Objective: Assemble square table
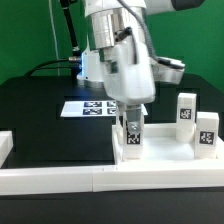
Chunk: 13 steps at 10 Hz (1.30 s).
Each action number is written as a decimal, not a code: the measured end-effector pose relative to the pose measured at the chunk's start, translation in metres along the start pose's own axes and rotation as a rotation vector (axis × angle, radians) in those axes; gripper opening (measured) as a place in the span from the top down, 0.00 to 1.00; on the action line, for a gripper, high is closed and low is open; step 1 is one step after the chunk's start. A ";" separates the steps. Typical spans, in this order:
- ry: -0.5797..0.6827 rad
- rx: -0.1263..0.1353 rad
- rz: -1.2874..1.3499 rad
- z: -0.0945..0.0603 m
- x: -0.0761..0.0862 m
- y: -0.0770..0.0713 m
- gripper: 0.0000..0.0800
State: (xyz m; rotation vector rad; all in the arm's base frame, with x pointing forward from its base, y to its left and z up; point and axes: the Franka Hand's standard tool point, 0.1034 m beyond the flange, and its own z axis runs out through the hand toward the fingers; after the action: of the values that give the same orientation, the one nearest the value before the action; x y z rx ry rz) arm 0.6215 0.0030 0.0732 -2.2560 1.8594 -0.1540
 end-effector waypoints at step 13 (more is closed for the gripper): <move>-0.007 -0.079 -0.770 0.003 -0.001 -0.005 0.63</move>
Offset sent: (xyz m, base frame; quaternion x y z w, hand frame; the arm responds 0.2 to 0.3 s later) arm 0.0000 0.0000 0.0000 0.0000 0.0000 -0.1296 0.9916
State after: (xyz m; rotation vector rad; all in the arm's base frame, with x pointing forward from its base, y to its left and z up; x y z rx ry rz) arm 0.6269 0.0049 0.0720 -2.8921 0.9094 -0.1879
